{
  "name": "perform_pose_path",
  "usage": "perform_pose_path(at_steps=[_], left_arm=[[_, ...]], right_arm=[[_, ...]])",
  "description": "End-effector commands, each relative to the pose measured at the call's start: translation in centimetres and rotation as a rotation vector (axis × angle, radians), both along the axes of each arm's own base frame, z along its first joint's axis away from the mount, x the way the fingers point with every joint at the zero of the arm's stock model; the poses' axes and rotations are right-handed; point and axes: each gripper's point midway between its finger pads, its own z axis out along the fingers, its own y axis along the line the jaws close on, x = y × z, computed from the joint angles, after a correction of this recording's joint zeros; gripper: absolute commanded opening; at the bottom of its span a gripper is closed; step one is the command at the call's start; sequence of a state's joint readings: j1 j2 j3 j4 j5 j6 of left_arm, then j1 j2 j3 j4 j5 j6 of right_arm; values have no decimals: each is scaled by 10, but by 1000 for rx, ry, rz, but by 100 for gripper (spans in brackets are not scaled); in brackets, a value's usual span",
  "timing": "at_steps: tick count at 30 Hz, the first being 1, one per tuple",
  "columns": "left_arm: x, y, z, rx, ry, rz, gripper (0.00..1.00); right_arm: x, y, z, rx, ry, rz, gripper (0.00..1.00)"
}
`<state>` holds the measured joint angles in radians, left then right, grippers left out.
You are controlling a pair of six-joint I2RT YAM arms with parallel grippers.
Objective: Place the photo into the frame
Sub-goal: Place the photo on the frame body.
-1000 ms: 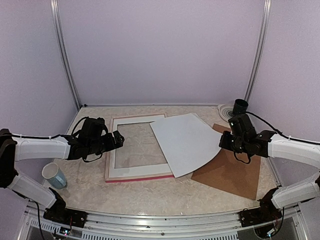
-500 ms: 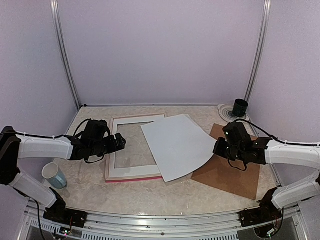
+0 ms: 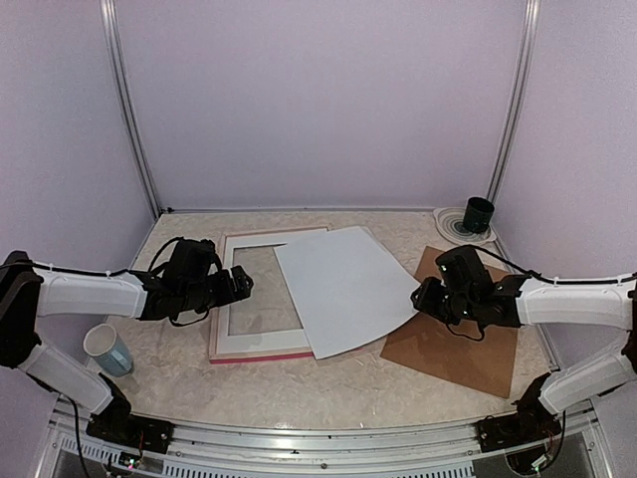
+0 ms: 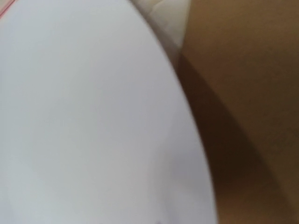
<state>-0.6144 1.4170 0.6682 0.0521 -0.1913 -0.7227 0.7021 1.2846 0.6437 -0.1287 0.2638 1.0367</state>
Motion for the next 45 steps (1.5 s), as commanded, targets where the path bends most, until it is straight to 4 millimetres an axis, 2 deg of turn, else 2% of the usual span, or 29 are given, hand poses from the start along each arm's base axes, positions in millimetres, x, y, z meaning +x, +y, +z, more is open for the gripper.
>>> perform_pose_path(at_steps=[1, 4, 10, 17, 23, 28, 29, 34, 40, 45], left_arm=[[-2, -4, -1, -8, -3, -9, 99], [-2, -5, 1, -13, -8, -9, 99], [0, -10, 0, -16, -6, -17, 99], [2, -11, 4, -9, -10, -17, 99], [1, -14, 7, -18, -14, -22, 99], [3, -17, 8, -16, -15, -27, 99], [4, -19, 9, -17, -15, -30, 99], [5, -28, 9, -24, -10, -52, 99], [3, -50, 7, -60, 7, -99, 99], [-4, -78, 5, -71, 25, -163, 99]], right_arm=[[-8, 23, 17, 67, -15, 120, 47], [-18, 34, 17, 76, 6, 198, 49], [-49, 72, 13, 67, 34, 373, 51], [-84, 90, 3, -48, 92, 515, 61], [-107, 91, -4, -116, 124, 643, 70], [-113, 83, -2, -179, 119, 708, 82], [-112, 81, 1, -189, 108, 716, 86], [-100, 76, 20, -176, 61, 739, 95], [-48, 63, 36, 19, 20, 690, 95], [-6, 64, 26, 89, 46, 705, 95]])
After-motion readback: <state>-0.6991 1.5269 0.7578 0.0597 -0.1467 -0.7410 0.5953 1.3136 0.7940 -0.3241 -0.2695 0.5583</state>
